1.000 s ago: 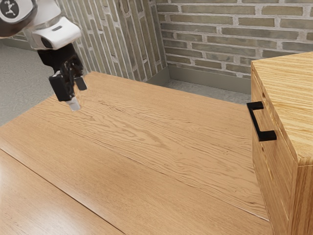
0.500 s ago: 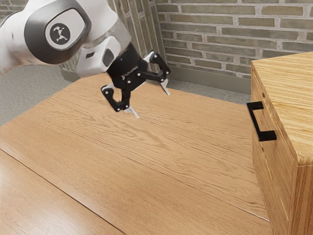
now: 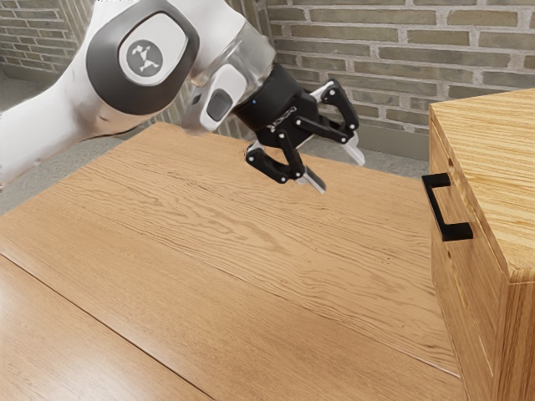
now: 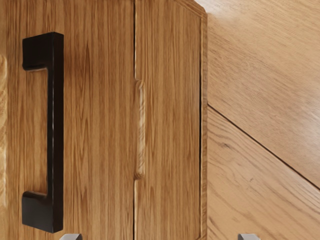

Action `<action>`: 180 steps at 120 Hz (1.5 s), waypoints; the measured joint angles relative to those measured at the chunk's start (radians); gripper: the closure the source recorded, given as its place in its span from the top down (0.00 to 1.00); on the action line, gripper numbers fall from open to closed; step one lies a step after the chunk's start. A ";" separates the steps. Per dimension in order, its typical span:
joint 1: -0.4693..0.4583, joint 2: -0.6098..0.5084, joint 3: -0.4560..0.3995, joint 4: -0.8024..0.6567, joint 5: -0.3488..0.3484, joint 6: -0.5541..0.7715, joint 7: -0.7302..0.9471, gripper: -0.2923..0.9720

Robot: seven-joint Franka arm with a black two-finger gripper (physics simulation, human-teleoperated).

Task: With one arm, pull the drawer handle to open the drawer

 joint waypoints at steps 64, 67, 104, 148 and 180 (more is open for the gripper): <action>-0.108 0.073 -0.006 0.020 -0.127 0.086 0.197 0.48; -0.107 0.075 -0.006 0.020 -0.129 0.089 0.203 0.48; -0.126 0.114 -0.006 0.020 -0.151 0.123 0.255 0.43; -0.114 0.091 0.007 -0.039 -0.140 0.141 0.297 0.22; -0.069 -0.042 0.012 -0.182 -0.134 0.145 0.322 0.17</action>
